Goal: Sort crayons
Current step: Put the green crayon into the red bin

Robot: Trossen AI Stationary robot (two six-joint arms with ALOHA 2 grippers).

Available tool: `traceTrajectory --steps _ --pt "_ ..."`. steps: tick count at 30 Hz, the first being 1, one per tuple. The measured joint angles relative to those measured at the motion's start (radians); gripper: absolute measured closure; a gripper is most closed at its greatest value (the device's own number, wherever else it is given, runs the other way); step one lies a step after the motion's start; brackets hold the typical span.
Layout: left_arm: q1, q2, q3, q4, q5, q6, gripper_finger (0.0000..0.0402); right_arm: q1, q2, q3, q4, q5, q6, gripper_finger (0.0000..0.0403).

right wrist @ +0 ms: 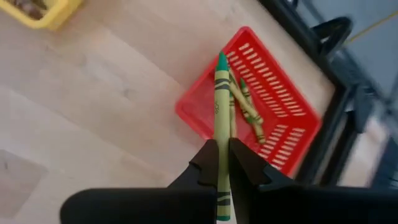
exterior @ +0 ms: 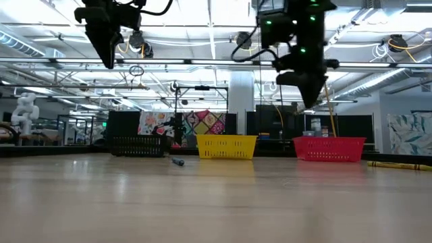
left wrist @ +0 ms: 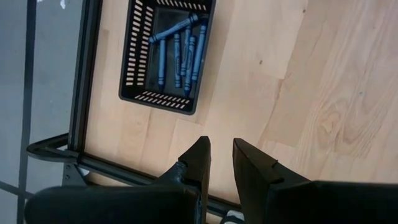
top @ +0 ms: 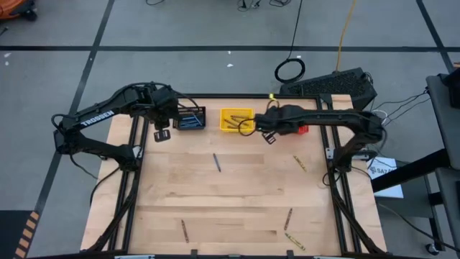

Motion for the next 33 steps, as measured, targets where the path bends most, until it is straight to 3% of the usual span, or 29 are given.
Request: traceTrajectory --steps 6,11,27,33 --pt "0.000 0.000 0.000 0.000 0.000 0.000 0.0336 -0.082 -0.147 -0.203 0.152 -0.022 -0.005 0.0403" --pt "0.000 0.000 0.000 0.022 0.000 0.000 0.0336 -0.144 -0.213 -0.294 0.255 -0.052 -0.056 0.0403" --pt "0.000 0.044 0.000 0.081 0.000 0.000 0.0336 -0.357 -0.226 -0.382 0.419 -0.296 -0.264 0.0403" --pt "0.000 0.081 0.000 0.081 0.000 -0.001 0.0336 -0.372 -0.226 -0.384 0.417 -0.305 -0.293 0.0389"
